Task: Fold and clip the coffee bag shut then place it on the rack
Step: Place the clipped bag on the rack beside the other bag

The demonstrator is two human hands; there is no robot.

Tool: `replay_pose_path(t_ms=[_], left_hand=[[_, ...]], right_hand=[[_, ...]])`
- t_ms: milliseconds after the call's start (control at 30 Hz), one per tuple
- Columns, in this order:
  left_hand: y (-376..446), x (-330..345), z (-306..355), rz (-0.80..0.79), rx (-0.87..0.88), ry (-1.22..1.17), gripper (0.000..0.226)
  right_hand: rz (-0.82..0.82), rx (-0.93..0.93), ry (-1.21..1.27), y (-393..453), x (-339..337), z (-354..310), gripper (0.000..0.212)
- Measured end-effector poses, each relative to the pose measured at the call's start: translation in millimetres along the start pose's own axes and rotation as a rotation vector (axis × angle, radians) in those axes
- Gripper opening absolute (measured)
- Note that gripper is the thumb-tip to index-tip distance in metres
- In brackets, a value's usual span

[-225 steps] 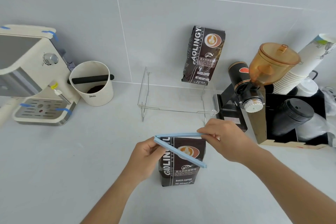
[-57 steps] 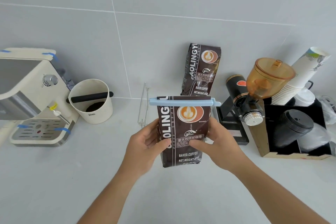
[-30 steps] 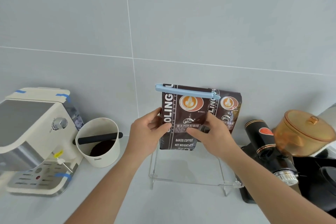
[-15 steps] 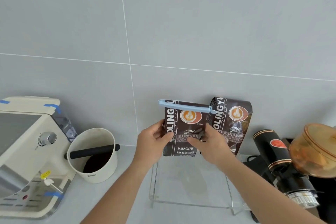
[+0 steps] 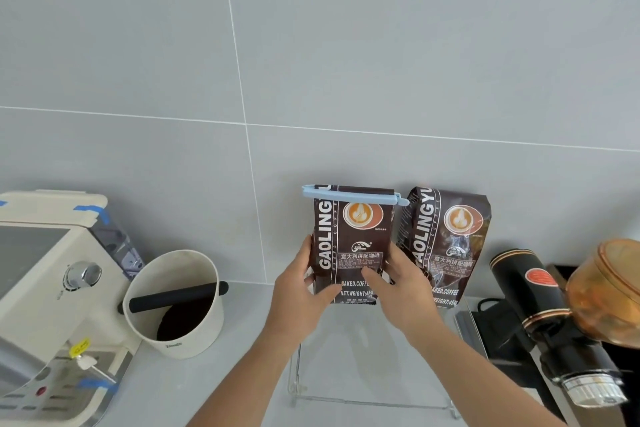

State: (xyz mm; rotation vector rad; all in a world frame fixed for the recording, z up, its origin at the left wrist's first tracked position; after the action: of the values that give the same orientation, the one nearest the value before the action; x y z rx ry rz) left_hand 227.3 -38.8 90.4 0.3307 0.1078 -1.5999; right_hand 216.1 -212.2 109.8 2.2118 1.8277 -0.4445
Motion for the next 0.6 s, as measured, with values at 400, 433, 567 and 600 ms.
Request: replay_pose_path(t_ms=[400, 433, 567, 600], left_hand=[[14, 2, -6, 0.025, -0.016, 0.032, 0.081], [16, 2, -7, 0.027, -0.009, 0.035, 0.081], [9, 1, -10, 0.024, -0.037, 0.044, 0.081], [9, 1, -9, 0.027, -0.048, 0.049, 0.081]], right_hand=[[0.014, -0.024, 0.023, 5, 5, -3, 0.055], [0.015, -0.032, 0.025, 6, 6, -3, 0.054], [0.008, -0.016, 0.043, -2, 9, 0, 0.054], [0.002, -0.007, 0.046, -2, 9, -1, 0.054]])
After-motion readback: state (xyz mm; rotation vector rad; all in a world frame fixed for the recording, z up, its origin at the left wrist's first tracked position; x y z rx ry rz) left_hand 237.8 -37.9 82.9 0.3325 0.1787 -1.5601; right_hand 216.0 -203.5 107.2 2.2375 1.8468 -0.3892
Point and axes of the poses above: each hand's wrist, its own y-axis towards the middle knuckle, its own x-axis out of the palm, z = x × y, the point moved 1 cm from there along y, towards the middle knuckle, and after that the axes turned 2 degrees about y, right-handed, at the moved point
